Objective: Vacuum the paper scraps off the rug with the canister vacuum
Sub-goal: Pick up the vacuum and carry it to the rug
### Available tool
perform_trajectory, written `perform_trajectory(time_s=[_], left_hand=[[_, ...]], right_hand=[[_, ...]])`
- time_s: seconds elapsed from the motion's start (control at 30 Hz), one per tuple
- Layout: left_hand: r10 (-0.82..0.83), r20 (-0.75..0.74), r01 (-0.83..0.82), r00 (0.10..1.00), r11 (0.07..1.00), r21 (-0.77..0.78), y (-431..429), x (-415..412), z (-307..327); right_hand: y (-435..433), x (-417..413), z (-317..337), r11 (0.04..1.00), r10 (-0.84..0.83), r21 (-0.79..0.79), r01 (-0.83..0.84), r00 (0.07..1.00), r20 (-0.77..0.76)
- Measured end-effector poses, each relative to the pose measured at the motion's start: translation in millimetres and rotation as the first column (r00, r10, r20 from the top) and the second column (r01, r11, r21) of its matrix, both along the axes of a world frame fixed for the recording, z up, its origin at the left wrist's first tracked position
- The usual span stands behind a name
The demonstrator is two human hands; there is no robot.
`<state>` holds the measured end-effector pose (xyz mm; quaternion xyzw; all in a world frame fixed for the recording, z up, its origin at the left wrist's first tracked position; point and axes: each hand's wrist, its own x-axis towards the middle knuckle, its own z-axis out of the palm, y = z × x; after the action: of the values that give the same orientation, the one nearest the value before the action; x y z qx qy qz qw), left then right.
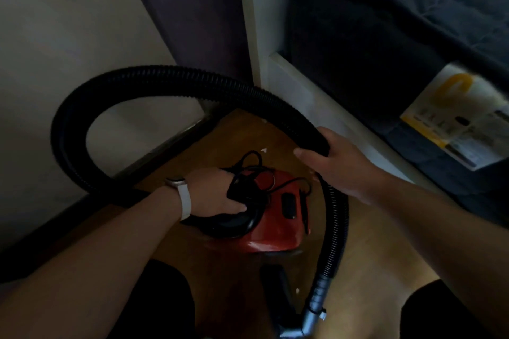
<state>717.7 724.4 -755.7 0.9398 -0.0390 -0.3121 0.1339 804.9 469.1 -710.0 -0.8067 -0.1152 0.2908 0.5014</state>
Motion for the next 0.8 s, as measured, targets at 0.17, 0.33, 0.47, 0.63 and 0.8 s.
perform_trajectory(time_s=[0.17, 0.33, 0.47, 0.63, 0.8], left_hand=[[0.046, 0.070, -0.048, 0.997, 0.999, 0.020, -11.8, 6.2, 6.0], [0.003, 0.145, -0.018, 0.989, 0.994, 0.106, -12.2, 8.2, 25.3], [0.007, 0.163, -0.027, 0.987, 0.993, 0.118, -20.9, -3.4, 61.2], [0.157, 0.029, -0.157, 0.987, 0.988, -0.011, -33.7, -19.8, 155.5], [0.197, -0.013, -0.198, 0.980, 0.978, -0.071, -49.5, -38.8, 280.8]], right_hand=[[3.0, 2.2, -5.0, 0.993, -0.098, 0.063, 0.098, 0.995, -0.002], [4.8, 8.6, 2.3, 0.979, -0.169, 0.103, 0.175, 0.983, -0.066], [10.8, -4.2, 31.5, 0.982, -0.173, 0.064, 0.178, 0.982, -0.081], [6.4, -40.1, 99.4, 0.984, -0.175, -0.019, 0.175, 0.971, -0.160], [-12.0, -57.5, 206.5, 0.974, -0.214, -0.102, 0.202, 0.968, -0.128]])
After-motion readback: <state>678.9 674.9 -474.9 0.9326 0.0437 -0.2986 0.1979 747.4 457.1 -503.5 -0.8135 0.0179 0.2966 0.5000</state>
